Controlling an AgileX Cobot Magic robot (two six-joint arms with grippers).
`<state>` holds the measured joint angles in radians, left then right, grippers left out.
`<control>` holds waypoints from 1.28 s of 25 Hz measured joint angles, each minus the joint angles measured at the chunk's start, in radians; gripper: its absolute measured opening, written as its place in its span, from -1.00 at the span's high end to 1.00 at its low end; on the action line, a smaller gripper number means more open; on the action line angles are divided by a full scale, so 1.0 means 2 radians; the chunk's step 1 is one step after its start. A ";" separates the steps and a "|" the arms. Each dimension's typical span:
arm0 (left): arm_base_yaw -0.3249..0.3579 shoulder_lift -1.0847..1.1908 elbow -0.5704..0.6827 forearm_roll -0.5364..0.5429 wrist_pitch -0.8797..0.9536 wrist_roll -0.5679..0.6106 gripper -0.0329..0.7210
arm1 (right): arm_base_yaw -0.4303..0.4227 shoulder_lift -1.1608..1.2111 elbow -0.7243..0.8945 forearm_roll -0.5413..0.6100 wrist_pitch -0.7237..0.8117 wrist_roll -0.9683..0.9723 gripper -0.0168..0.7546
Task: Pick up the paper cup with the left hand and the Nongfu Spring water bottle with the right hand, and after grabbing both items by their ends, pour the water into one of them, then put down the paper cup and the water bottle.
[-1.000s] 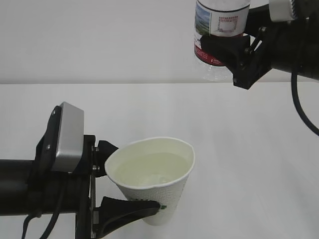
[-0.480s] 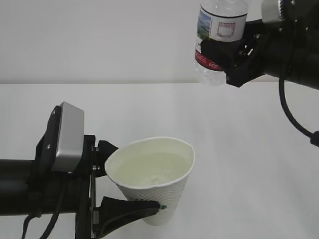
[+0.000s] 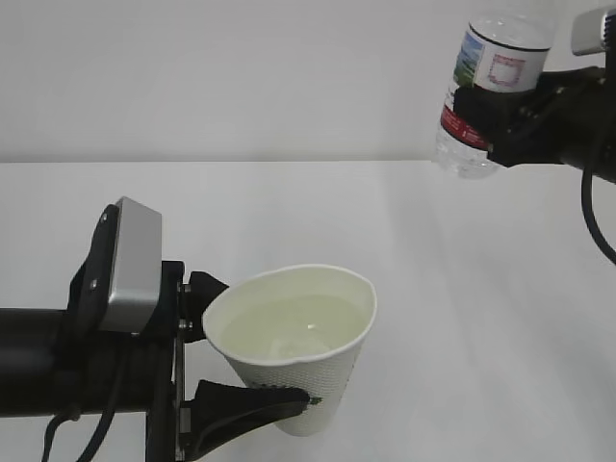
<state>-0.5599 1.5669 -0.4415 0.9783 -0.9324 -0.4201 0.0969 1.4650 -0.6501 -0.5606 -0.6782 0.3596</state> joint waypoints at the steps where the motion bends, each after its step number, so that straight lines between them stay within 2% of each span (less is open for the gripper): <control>1: 0.000 0.000 0.000 0.000 0.000 0.000 -0.44 | -0.001 0.000 0.006 0.013 0.000 -0.015 -0.28; 10: 0.000 0.000 0.000 0.000 0.000 0.000 -0.44 | -0.002 0.000 0.065 0.164 -0.022 -0.145 -0.28; 19: 0.000 0.000 0.000 0.000 0.001 0.000 -0.44 | -0.002 0.000 0.091 0.272 -0.045 -0.231 -0.28; 24: 0.000 0.000 0.000 0.000 0.001 0.000 -0.44 | -0.002 0.000 0.092 0.287 -0.046 -0.252 -0.17; 32: 0.000 0.000 0.000 0.000 0.001 0.000 -0.44 | -0.002 0.000 0.092 0.287 -0.047 -0.255 -0.15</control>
<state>-0.5599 1.5669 -0.4415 0.9783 -0.9307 -0.4201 0.0922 1.4650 -0.4659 0.0139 -0.7721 -0.1496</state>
